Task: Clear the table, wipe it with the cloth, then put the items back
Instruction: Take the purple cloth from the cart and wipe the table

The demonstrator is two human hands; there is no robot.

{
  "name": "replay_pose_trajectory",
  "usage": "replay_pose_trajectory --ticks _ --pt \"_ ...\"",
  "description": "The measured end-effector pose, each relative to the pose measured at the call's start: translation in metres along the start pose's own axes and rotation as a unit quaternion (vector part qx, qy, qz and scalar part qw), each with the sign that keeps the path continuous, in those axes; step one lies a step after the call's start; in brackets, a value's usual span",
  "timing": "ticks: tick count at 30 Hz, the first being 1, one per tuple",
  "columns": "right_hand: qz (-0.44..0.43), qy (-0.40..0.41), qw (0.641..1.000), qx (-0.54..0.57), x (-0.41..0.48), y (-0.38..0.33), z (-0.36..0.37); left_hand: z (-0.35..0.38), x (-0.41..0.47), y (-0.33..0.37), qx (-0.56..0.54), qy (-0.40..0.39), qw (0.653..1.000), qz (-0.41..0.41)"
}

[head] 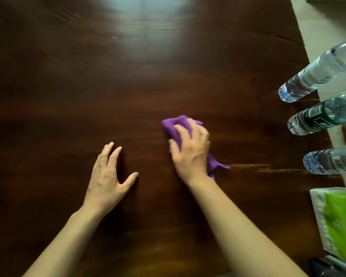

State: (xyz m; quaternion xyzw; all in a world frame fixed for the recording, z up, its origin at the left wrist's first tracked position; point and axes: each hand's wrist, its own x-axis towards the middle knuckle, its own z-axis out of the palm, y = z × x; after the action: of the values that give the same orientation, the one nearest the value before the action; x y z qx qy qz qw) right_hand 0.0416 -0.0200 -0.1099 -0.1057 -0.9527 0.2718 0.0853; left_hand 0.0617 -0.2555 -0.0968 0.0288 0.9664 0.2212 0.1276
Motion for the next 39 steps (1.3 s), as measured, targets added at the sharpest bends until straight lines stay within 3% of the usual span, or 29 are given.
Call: replay_pose_trajectory --ticks 3,11,21,33,39 --pt "-0.082 -0.066 0.994 0.019 -0.017 -0.031 0.019 -0.003 -0.004 -0.001 0.004 0.001 1.0 0.013" --pt "-0.013 -0.021 0.999 0.04 -0.082 -0.024 -0.012 -0.01 -0.06 -0.006 0.023 0.017 0.999 0.022" --pt "0.02 -0.047 0.999 -0.017 -0.197 -0.018 -0.039 0.004 -0.138 -0.006 0.075 -0.007 0.997 0.034" --pt "0.008 -0.195 0.975 -0.102 -0.21 -0.007 -0.056 0.0 -0.142 -0.006 0.144 -0.081 0.984 0.071" --pt "0.06 -0.098 0.992 -0.049 -0.212 0.012 -0.109 -0.005 -0.127 0.052 0.097 -0.059 0.978 0.177"
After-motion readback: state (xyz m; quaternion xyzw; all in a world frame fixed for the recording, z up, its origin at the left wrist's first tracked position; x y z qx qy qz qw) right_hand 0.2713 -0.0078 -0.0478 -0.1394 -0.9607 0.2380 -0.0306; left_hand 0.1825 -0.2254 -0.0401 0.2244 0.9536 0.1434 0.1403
